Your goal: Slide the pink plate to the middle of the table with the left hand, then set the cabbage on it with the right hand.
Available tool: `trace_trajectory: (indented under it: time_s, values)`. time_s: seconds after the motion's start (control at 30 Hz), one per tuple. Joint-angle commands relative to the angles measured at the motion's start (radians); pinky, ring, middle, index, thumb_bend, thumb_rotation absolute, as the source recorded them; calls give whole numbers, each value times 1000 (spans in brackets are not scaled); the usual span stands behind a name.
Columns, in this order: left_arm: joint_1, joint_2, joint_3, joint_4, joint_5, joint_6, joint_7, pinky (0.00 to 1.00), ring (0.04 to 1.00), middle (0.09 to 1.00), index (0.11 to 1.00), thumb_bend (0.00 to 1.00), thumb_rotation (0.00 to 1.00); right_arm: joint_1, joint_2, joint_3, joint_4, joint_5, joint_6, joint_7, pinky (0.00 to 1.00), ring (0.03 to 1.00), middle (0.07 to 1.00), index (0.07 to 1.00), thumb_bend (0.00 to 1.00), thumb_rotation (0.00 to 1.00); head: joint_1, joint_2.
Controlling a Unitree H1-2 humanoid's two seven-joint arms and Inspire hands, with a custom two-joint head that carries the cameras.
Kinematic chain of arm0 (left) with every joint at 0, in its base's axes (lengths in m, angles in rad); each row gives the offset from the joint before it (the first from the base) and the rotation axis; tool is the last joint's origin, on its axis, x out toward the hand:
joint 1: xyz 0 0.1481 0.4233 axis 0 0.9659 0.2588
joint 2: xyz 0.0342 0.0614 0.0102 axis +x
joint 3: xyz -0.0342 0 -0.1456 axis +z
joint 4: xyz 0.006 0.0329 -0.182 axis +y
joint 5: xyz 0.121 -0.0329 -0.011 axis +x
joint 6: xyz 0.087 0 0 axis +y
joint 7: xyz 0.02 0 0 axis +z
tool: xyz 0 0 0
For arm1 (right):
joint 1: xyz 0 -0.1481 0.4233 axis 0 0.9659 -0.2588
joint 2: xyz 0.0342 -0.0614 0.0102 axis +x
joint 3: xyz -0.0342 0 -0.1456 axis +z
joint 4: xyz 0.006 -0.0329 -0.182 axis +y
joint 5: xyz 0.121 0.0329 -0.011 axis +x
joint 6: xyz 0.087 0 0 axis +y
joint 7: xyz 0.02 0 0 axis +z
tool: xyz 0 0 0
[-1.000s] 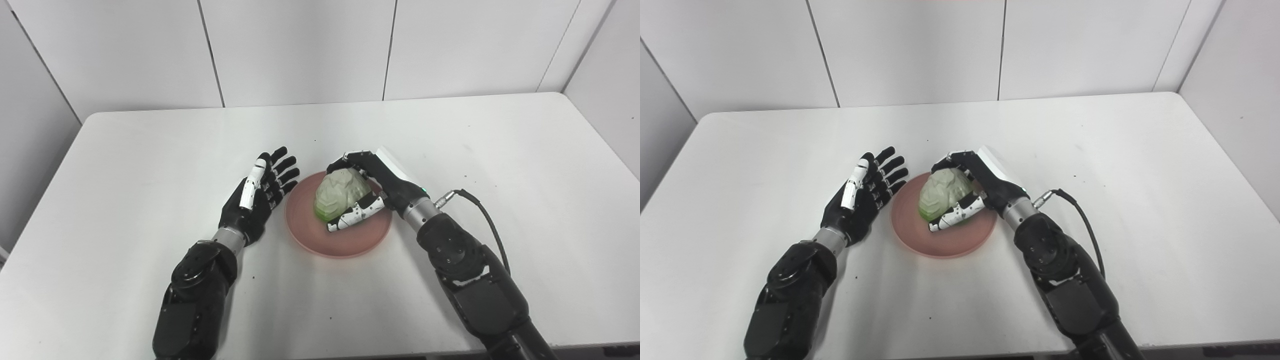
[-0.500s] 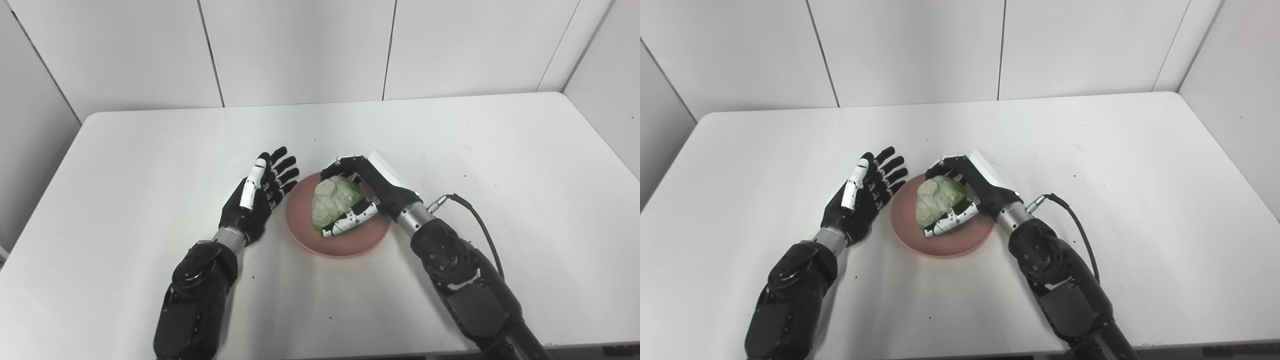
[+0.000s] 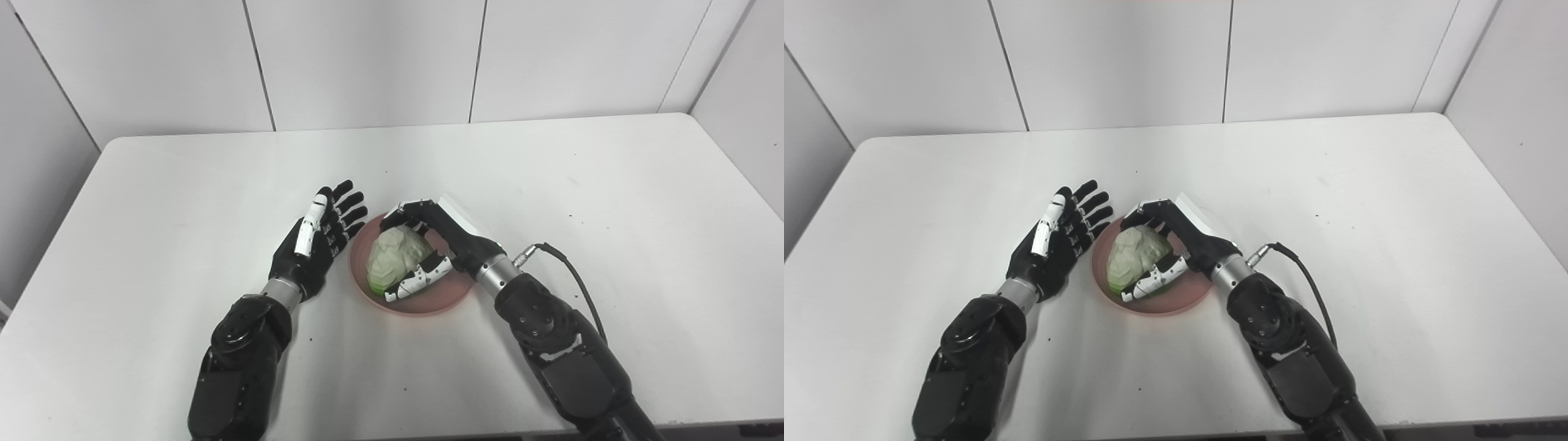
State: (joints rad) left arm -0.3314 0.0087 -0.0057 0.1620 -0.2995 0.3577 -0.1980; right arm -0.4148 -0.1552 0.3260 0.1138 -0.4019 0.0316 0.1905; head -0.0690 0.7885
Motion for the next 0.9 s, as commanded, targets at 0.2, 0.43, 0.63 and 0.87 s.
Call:
trace_trajectory:
  time_s: [0.2, 0.43, 0.63, 0.87]
  values:
    - [20, 1, -3, 15, 11, 49, 10, 902, 910, 915, 905, 408, 1000, -38, -52, 31, -71, -42, 63, 108, 709, 796, 843, 861, 941, 241, -4, 2]
    - [18, 2, 3, 19, 0, 50, 3, 921, 923, 928, 913, 411, 1000, -35, -59, 18, -107, -51, 83, 120, 839, 988, 996, 998, 1000, 383, -6, 2]
    - [19, 2, 6, 11, -4, 57, 6, 909, 918, 928, 916, 408, 1000, -31, -53, -35, -158, -21, 44, 80, 858, 1000, 1000, 1000, 1000, 459, -13, 3]
    - [21, -1, 18, 10, -8, 46, 7, 880, 894, 904, 889, 404, 1000, -25, -29, -107, -222, -9, -5, -12, 862, 987, 1000, 1000, 1000, 624, -23, 0]
